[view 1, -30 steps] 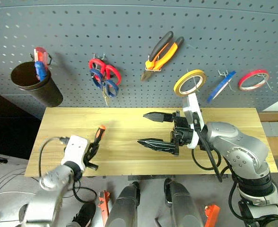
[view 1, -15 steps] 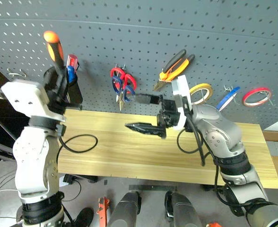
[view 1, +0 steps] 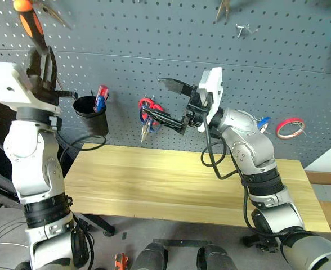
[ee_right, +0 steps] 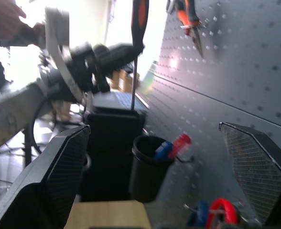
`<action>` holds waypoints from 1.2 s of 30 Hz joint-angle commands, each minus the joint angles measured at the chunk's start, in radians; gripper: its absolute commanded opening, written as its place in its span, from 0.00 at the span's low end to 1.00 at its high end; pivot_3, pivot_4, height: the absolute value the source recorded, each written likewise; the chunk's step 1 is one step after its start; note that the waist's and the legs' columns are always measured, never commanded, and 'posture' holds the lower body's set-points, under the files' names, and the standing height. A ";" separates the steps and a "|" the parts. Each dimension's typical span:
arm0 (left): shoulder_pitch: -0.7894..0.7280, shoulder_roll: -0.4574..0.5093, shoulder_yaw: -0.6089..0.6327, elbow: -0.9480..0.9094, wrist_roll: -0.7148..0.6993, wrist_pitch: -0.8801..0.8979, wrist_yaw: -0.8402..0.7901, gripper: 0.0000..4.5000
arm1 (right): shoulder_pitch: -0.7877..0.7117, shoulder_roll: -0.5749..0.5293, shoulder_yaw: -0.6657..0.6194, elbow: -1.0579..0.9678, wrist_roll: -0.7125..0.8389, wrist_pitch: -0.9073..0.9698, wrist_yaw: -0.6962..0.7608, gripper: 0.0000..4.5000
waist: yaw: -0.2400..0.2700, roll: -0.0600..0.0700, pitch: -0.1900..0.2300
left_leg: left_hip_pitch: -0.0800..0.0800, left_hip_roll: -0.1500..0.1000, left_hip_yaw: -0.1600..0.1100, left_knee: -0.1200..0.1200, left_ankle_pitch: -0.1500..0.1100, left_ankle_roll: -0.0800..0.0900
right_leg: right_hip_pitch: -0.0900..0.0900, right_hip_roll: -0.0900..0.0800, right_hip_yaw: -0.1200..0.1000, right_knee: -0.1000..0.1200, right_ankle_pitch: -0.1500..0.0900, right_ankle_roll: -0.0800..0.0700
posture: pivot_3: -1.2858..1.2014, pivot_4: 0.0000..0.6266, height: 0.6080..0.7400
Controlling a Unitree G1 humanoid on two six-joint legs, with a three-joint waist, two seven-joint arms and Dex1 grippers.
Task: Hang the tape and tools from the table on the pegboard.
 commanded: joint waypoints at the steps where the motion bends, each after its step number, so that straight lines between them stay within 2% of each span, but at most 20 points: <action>1: -0.038 0.020 -0.008 0.145 0.024 -0.097 -0.021 0.11 | -0.010 0.008 -0.004 -0.020 -0.013 -0.016 -0.017 1.00 | -0.006 0.001 0.000 | 0.001 0.000 0.000 0.000 0.000 0.000 | 0.000 0.000 0.000 0.000 0.000 0.000 | 0.55 0.11 1.00; 7: -0.056 0.011 -0.006 0.382 0.019 -0.247 -0.062 0.11 | 0.004 0.001 -0.007 -0.049 -0.017 0.014 -0.036 1.00 | -0.024 0.001 0.000 | 0.000 0.001 -0.001 0.000 -0.001 0.000 | 0.000 0.001 0.001 0.000 0.000 0.000 | 0.54 0.16 1.00; 11: -0.058 -0.009 -0.035 0.448 0.021 -0.305 -0.086 0.11 | 0.017 -0.005 -0.007 -0.073 -0.011 0.032 -0.036 1.00 | -0.033 0.001 0.000 | 0.000 0.001 -0.002 0.000 -0.001 0.000 | -0.001 0.001 0.000 0.000 0.000 0.000 | 0.53 0.17 1.00; 16: -0.039 -0.030 -0.042 0.452 0.015 -0.332 -0.076 0.11 | 0.022 -0.012 -0.012 -0.094 -0.002 0.055 -0.034 1.00 | -0.044 0.002 0.000 | 0.000 0.001 -0.001 0.001 -0.001 0.000 | 0.000 0.000 0.001 0.000 0.000 0.000 | 0.53 0.17 1.00; 19: -0.023 -0.041 -0.028 0.411 0.021 -0.271 -0.008 0.11 | 0.020 -0.017 -0.008 -0.092 -0.002 0.057 -0.029 1.00 | -0.050 0.002 0.000 | 0.000 0.001 -0.001 0.000 -0.001 0.000 | 0.000 0.000 0.001 0.001 0.000 0.000 | 0.53 0.17 1.00; 21: 0.007 -0.025 -0.043 0.354 0.011 -0.205 -0.026 0.11 | 0.017 -0.017 -0.007 -0.087 -0.001 0.055 -0.027 1.00 | -0.054 0.002 0.000 | -0.001 0.001 -0.001 0.000 -0.001 0.000 | 0.000 0.000 0.001 0.001 0.000 0.000 | 0.53 0.17 1.00; 28: 0.098 -0.011 -0.035 0.157 -0.012 -0.095 -0.017 0.66 | 0.020 -0.048 -0.018 -0.081 0.012 0.069 0.007 1.00 | -0.063 0.005 0.003 | -0.001 0.001 -0.002 0.000 -0.002 0.001 | 0.000 0.000 0.001 0.001 0.000 0.000 | 0.54 0.20 1.00; 32: 0.153 0.003 -0.044 -0.071 -0.064 0.003 -0.024 0.97 | 0.091 -0.156 -0.096 -0.162 0.215 0.235 0.145 1.00 | -0.055 0.008 0.009 | -0.001 0.001 -0.002 0.000 -0.004 0.005 | 0.000 0.000 0.000 -0.001 0.000 0.000 | 0.55 0.26 1.00; 35: 0.256 0.014 -0.056 -0.291 -0.214 0.173 -0.063 1.00 | 0.199 -0.252 -0.165 -0.211 0.349 0.347 0.211 1.00 | -0.042 0.014 0.020 | -0.001 0.001 -0.004 0.001 -0.007 0.009 | 0.001 -0.005 0.001 -0.003 -0.001 -0.001 | 0.55 0.29 1.00; 36: 0.334 0.029 -0.071 -0.373 -0.291 0.248 -0.100 1.00 | 0.240 -0.272 -0.190 -0.220 0.369 0.364 0.204 1.00 | -0.042 0.016 0.023 | -0.001 0.000 -0.004 0.001 -0.007 0.010 | 0.001 -0.006 0.001 -0.003 -0.001 -0.001 | 0.55 0.32 1.00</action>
